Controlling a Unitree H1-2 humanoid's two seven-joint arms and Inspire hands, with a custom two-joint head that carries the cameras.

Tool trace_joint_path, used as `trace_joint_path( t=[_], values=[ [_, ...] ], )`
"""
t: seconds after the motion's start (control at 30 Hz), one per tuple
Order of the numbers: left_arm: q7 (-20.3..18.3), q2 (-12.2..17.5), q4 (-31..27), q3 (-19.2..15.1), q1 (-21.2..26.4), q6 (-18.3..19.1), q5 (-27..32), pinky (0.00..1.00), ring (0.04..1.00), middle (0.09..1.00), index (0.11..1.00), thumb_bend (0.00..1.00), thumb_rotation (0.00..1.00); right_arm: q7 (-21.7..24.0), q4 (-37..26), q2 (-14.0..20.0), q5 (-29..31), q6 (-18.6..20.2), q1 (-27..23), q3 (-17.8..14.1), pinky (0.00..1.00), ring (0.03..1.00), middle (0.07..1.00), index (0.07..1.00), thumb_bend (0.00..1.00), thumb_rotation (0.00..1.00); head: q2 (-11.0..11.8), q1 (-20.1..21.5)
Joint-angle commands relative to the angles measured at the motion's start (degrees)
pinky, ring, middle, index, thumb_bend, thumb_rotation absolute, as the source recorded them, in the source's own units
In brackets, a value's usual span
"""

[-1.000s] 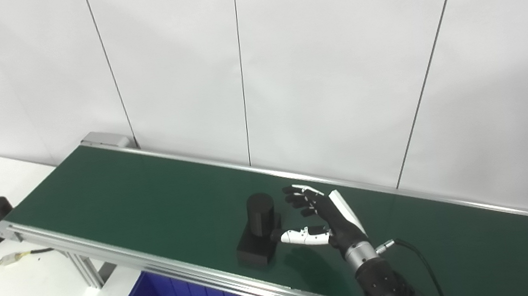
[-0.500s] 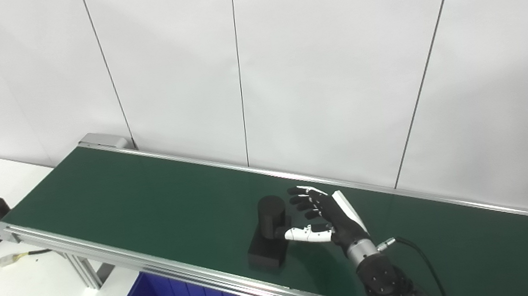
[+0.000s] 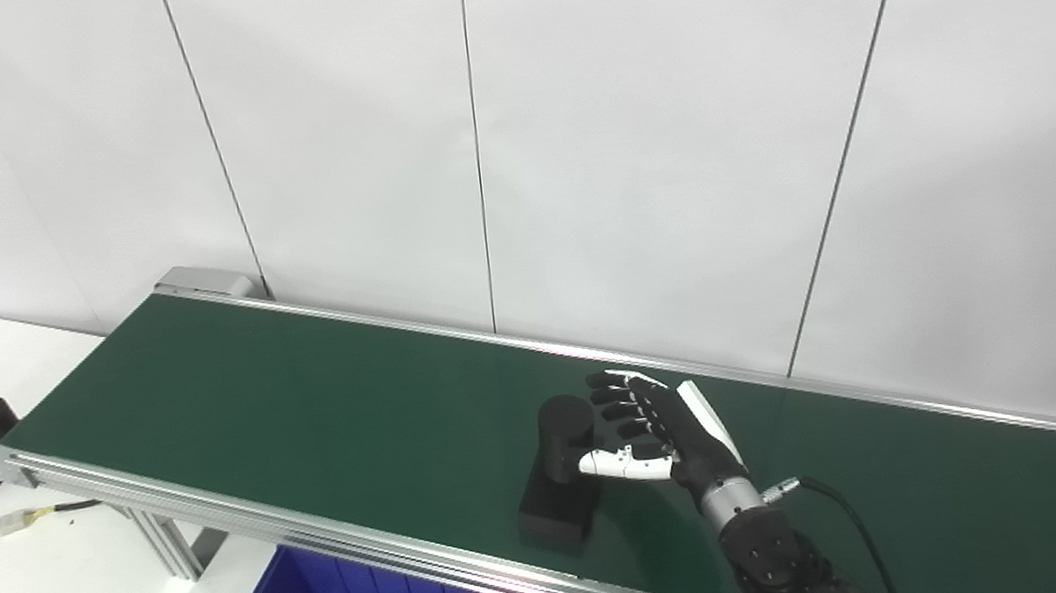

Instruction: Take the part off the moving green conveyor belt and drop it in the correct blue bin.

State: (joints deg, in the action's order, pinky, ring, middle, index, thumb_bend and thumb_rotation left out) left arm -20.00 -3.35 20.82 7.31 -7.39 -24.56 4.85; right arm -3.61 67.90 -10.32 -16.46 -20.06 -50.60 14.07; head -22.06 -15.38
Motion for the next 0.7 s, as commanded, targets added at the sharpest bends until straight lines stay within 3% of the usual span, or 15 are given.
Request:
trace_joint_path(
  t=[0.0, 0.33, 0.43, 0.5, 0.57, 0.6, 0.67],
  values=[
    [0.0, -0.9, -1.7, 0.3, -0.4, -2.4, -0.1, 0.67, 0.686, 0.721, 0.738, 1.0, 0.16, -1.4, -0.7, -0.7, 0.4, -3.6, -2.5, -0.2, 0.72, 0.767, 0.777, 0.788, 0.73, 0.18, 0.0, 0.0],
    [0.0, -0.8, -3.1, 0.9, -1.3, -2.3, 0.2, 0.67, 0.687, 0.723, 0.737, 1.0, 0.17, -2.6, 0.1, -1.0, 0.3, -4.6, -1.7, -0.2, 0.72, 0.759, 0.771, 0.767, 0.78, 0.11, -1.1, 0.4],
    [0.1, -0.7, -3.7, 1.0, -1.7, -2.3, 0.3, 0.67, 0.687, 0.723, 0.735, 1.0, 0.17, -4.1, 0.4, -1.2, -0.2, -5.5, -1.3, 0.1, 0.69, 0.739, 0.756, 0.755, 0.8, 0.09, -1.6, 0.7],
    [0.0, -0.6, -4.1, 1.1, -1.9, -2.4, 0.4, 0.69, 0.695, 0.727, 0.736, 1.0, 0.16, -5.9, 0.6, -1.4, -0.7, -6.1, -1.0, 0.3, 0.61, 0.67, 0.704, 0.714, 0.8, 0.01, -1.7, 0.9],
    [0.1, -0.5, -4.4, 1.1, -2.1, -2.4, 0.4, 0.69, 0.698, 0.729, 0.737, 1.0, 0.16, -7.8, 0.8, -1.6, -1.2, -6.3, -0.8, 0.4, 0.57, 0.633, 0.68, 0.689, 0.78, 0.0, -1.9, 1.1],
    [0.1, -0.5, -4.6, 1.1, -2.2, -2.4, 0.4, 0.69, 0.7, 0.731, 0.738, 1.0, 0.16, -8.7, 0.8, -1.6, -1.4, -6.4, -0.7, 0.5, 0.52, 0.522, 0.588, 0.646, 0.63, 0.0, -1.9, 1.1],
    [-0.1, -0.4, -4.8, 1.0, -2.3, -2.4, 0.9, 0.69, 0.7, 0.73, 0.739, 1.0, 0.16, -9.9, 0.8, -1.8, -1.2, -6.6, -0.4, 0.3, 0.44, 0.464, 0.537, 0.581, 0.54, 0.0, -2.1, 1.5]
  ],
)
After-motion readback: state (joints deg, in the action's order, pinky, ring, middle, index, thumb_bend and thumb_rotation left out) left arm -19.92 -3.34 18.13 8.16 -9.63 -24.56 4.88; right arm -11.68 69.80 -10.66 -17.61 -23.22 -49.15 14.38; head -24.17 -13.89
